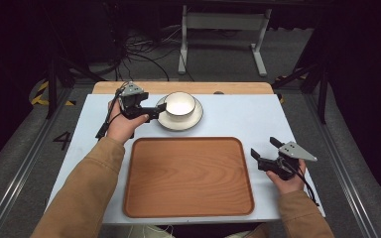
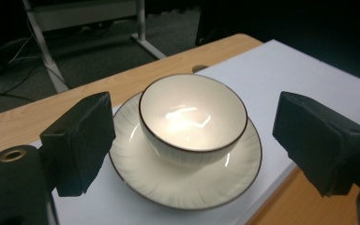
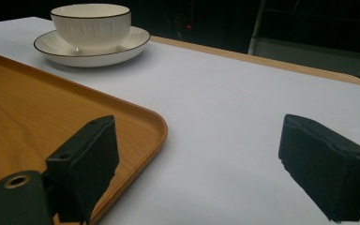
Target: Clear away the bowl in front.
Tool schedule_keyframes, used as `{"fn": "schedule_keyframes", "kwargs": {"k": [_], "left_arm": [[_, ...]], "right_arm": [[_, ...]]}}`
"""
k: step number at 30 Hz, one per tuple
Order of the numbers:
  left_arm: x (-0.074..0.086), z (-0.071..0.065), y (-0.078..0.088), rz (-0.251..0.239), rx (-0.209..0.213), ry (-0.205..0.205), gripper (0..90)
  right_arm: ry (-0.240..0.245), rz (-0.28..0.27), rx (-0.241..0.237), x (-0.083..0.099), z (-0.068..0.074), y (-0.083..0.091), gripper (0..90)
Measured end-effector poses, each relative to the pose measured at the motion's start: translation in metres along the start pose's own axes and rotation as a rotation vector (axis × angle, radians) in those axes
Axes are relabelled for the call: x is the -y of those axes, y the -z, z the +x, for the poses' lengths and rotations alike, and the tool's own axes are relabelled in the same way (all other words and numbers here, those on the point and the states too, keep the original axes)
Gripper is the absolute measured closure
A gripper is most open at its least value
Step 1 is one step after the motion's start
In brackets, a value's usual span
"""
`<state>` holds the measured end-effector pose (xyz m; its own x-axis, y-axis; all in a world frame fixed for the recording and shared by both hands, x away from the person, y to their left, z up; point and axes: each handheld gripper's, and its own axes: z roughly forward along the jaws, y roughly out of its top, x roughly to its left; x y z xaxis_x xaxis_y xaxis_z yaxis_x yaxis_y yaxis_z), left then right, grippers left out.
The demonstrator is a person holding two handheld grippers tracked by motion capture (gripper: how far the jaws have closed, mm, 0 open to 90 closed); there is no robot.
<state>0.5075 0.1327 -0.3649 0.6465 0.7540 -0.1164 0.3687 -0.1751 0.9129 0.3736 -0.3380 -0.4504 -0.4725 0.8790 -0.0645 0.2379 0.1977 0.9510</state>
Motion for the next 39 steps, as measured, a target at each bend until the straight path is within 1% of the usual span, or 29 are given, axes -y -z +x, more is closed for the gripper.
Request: {"fn": "schedule_keyframes", "kwargs": {"k": [3, 4, 6, 7, 8, 10, 12, 15, 16, 17, 18, 19, 20, 21, 22, 24, 25, 26, 27, 28, 29, 30, 32, 34, 35, 36, 37, 38, 39], "left_arm": [[0.0, 0.001, -0.007, -0.025, -0.019, 0.018, 13.9], [-0.001, 0.002, -0.009, -0.025, -0.019, 0.023, 14.1], [-0.001, 0.004, -0.015, -0.01, -0.031, 0.028, 13.6], [-0.002, 0.004, -0.017, -0.009, -0.032, 0.036, 13.4], [-0.002, 0.005, -0.019, 0.005, -0.031, 0.038, 13.4], [-0.004, 0.006, -0.024, 0.007, -0.037, 0.022, 12.5], [-0.006, 0.005, -0.027, 0.01, -0.024, 0.025, 12.7], [-0.008, 0.006, -0.034, 0.034, -0.029, 0.008, 15.3], [-0.009, 0.007, -0.037, 0.048, -0.024, 0.016, 15.2], [-0.01, 0.008, -0.04, 0.056, -0.028, 0.025, 15.4], [-0.01, 0.009, -0.042, 0.051, -0.03, 0.031, 15.8], [-0.012, 0.011, -0.045, 0.054, -0.036, 0.034, 16.4], [-0.013, 0.011, -0.048, 0.063, -0.032, 0.035, 16.4], [-0.014, 0.011, -0.051, 0.073, -0.035, 0.028, 16.6], [-0.014, 0.012, -0.052, 0.082, -0.045, -0.005, 17.9], [-0.013, 0.013, -0.055, 0.084, -0.048, -0.006, 21.8], [-0.013, 0.013, -0.057, 0.09, -0.048, 0.007, 21.8], [-0.013, 0.015, -0.059, 0.112, -0.057, 0.035, 22.3], [-0.012, 0.016, -0.061, 0.106, -0.062, 0.04, 24.3], [-0.01, 0.017, -0.063, 0.094, -0.064, 0.039, 24.2], [-0.008, 0.019, -0.065, 0.105, -0.068, 0.04, 23.4], [-0.007, 0.019, -0.068, 0.124, -0.094, 0.041, 21.6], [-0.006, 0.02, -0.07, 0.132, -0.128, 0.015, 20.8], [-0.003, 0.021, -0.075, 0.136, -0.111, 0.016, 20.0], [-0.001, 0.021, -0.078, 0.141, -0.122, 0.03, 20.0], [0.0, 0.021, -0.08, 0.147, -0.131, 0.034, 20.0], [0.001, 0.02, -0.081, 0.149, -0.13, 0.044, 20.0], [0.003, 0.02, -0.083, 0.156, -0.129, 0.038, 20.0], [0.004, 0.021, -0.085, 0.16, -0.143, 0.038, 20.1]], "right_arm": [[0.001, -0.003, 0.002, 0.0, 0.0, 0.0, 12.6], [0.003, -0.003, 0.004, 0.0, -0.001, 0.0, 12.6], [0.002, -0.003, 0.004, 0.0, -0.001, 0.0, 12.6], [0.002, -0.003, 0.005, 0.0, -0.001, 0.0, 12.6], [0.002, -0.004, 0.005, 0.0, -0.001, 0.0, 12.7], [0.002, -0.005, 0.007, 0.0, -0.001, 0.001, 12.7], [-0.001, -0.005, 0.01, 0.0, -0.001, 0.001, 12.6], [0.002, -0.003, 0.013, 0.0, -0.001, 0.0, 12.6], [0.002, -0.003, 0.014, 0.0, 0.0, 0.0, 12.7], [0.003, -0.004, 0.015, 0.0, 0.0, 0.0, 12.6], [0.005, -0.005, 0.015, 0.0, 0.0, 0.0, 12.7], [0.005, -0.004, 0.015, 0.0, 0.0, 0.0, 12.6], [0.006, -0.004, 0.018, 0.0, 0.0, 0.0, 12.7], [0.006, -0.006, 0.017, 0.0, 0.0, 0.0, 12.7], [0.005, -0.006, 0.018, 0.0, 0.0, 0.0, 12.7], [0.005, -0.007, 0.017, 0.0, 0.0, 0.0, 12.8], [0.005, -0.008, 0.017, 0.0, 0.0, 0.0, 12.8], [0.004, -0.009, 0.017, 0.0, 0.0, 0.0, 12.8], [0.005, -0.01, 0.017, 0.0, 0.0, 0.0, 12.8], [0.006, -0.01, 0.017, 0.0, 0.0, 0.0, 12.8], [0.006, -0.01, 0.017, 0.0, 0.0, 0.0, 12.8], [0.004, -0.01, 0.015, 0.0, 0.0, 0.0, 12.8], [0.005, -0.011, 0.015, 0.0, 0.0, 0.0, 12.8], [0.004, -0.012, 0.013, 0.0, 0.0, 0.001, 12.8], [0.005, -0.012, 0.016, 0.0, 0.0, 0.0, 12.8], [0.007, -0.013, 0.016, 0.0, 0.0, 0.0, 12.8], [0.009, -0.012, 0.017, 0.0, 0.0, 0.0, 12.8], [0.009, -0.013, 0.017, 0.0, 0.0, 0.0, 12.8], [0.009, -0.013, 0.016, 0.0, 0.0, 0.0, 12.8]]}}
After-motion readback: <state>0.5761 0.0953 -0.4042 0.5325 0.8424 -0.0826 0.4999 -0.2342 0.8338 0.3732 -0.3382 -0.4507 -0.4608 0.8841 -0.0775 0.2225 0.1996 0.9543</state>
